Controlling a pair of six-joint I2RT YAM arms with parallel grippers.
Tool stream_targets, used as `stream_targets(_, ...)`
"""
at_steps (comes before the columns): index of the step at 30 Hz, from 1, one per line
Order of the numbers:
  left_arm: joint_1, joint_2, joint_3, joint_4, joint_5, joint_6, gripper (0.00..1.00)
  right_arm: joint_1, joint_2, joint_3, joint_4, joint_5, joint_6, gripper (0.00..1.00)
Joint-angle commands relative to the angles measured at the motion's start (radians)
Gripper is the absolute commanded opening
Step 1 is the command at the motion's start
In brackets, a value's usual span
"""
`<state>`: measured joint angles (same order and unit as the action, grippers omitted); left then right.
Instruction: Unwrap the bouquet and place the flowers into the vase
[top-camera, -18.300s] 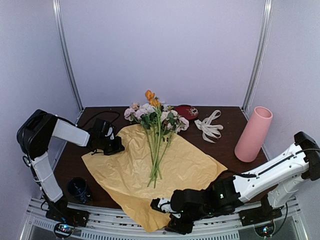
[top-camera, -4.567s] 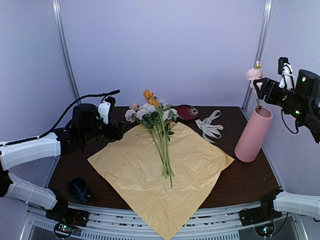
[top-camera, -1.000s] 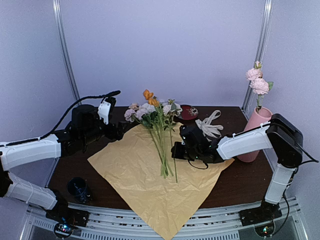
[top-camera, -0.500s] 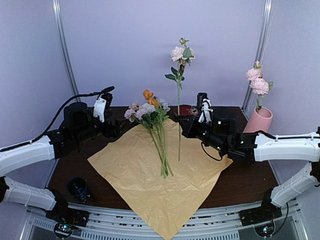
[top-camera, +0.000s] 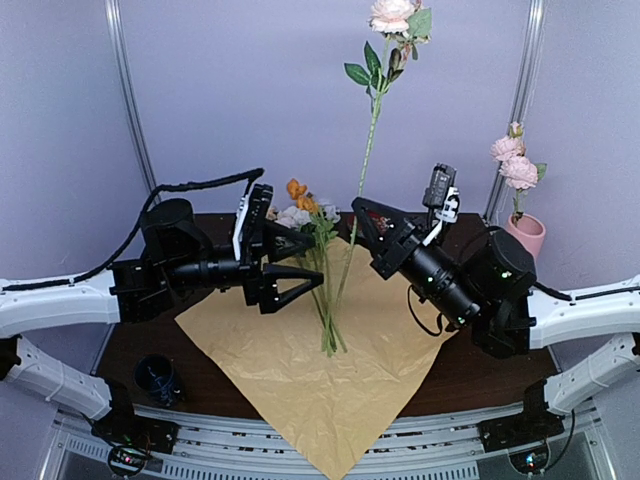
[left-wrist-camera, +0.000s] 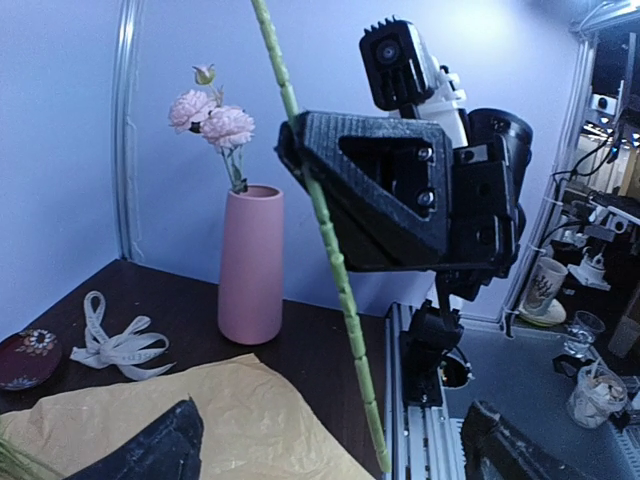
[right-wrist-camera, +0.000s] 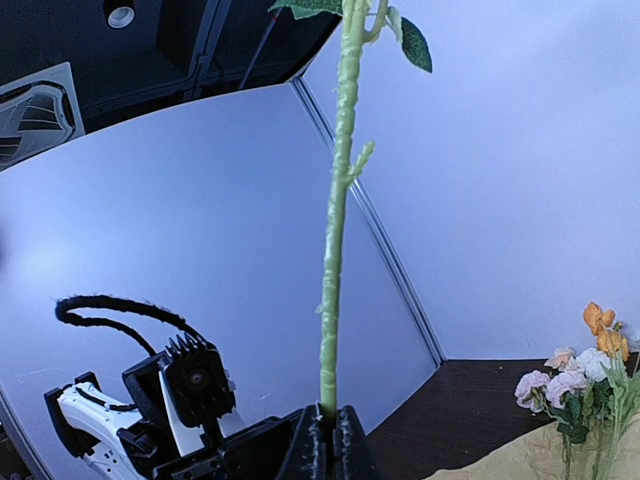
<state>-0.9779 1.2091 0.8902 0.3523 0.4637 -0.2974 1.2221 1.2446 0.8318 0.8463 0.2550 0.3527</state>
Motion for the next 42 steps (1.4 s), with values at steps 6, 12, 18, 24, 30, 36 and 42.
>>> stream_targets(6, -0.002, 0.077, 0.061, 0.129, 0.191, -0.101, 0.82, 0.036, 0.033, 0.009, 0.097, -0.024, -0.043, 0.00)
stream_targets(12, -0.002, 0.118, 0.082, 0.108, 0.234, -0.114, 0.68, 0.037, 0.033, 0.008, 0.089, -0.021, -0.043, 0.00)
stream_targets(18, -0.002, 0.140, 0.092, 0.105, 0.270, -0.129, 0.52, 0.037, 0.043, 0.016, 0.080, -0.021, -0.047, 0.00)
stream_targets(24, -0.004, 0.156, 0.096, 0.105, 0.286, -0.135, 0.35, 0.037, 0.052, 0.024, 0.076, -0.026, -0.048, 0.00)
stream_targets(30, -0.004, 0.163, 0.095, 0.100, 0.277, -0.137, 0.17, 0.037, 0.053, 0.028, 0.063, -0.026, -0.045, 0.00)
stream_targets(36, -0.004, 0.159, 0.086, 0.087, 0.228, -0.132, 0.00, 0.037, 0.042, 0.039, 0.022, -0.024, -0.045, 0.00)
stream_targets(42, -0.004, 0.110, 0.053, 0.082, 0.113, -0.108, 0.00, 0.037, 0.009, 0.131, -0.258, -0.022, -0.035, 0.34)
